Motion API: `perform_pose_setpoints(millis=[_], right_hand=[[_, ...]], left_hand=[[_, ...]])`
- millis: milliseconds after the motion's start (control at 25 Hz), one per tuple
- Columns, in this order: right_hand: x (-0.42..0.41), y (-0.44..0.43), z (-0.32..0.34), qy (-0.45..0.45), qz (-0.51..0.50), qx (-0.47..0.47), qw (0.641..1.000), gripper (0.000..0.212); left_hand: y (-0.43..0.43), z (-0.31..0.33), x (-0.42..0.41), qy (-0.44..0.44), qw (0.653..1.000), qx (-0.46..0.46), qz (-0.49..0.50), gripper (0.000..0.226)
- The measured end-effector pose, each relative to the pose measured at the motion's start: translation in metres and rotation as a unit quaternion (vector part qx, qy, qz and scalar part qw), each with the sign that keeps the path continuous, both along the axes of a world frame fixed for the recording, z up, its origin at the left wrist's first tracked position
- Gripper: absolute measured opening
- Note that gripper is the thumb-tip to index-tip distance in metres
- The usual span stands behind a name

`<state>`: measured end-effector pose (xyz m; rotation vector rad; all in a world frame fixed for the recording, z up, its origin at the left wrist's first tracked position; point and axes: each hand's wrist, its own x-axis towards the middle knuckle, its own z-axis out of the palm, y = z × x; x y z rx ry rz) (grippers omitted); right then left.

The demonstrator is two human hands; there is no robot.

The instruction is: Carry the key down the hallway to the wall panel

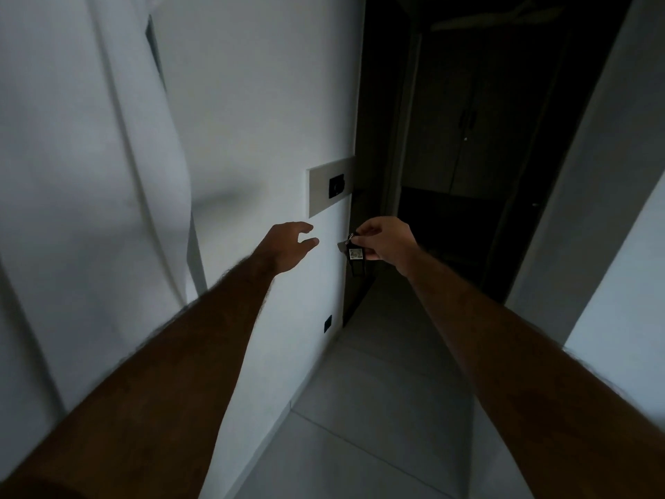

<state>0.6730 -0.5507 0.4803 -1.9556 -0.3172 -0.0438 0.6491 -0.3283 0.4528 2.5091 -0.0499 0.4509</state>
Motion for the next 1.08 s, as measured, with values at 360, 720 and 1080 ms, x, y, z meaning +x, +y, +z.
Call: perform_pose_setpoints(millis=[360,720,1080], right_hand=[[0.106,0.016,-0.002,0.009,-0.05,-0.009,0.999,0.018],[0.219,0.009,-0.006,-0.012,-0.043,-0.031,0.999,0.014],[0.349,-0.044,0.018,-0.042,0.013,-0.056,0.997,0.02]], left_hand=[[0.035,0.002,0.117,-0.007,0.999,0.018,-0.027,0.045],[0.032,-0.004,0.219,-0.003,0.999,0.036,-0.007,0.047],[-0.025,0.014,0.333,-0.024,0.998,0.032,0.052,0.044]])
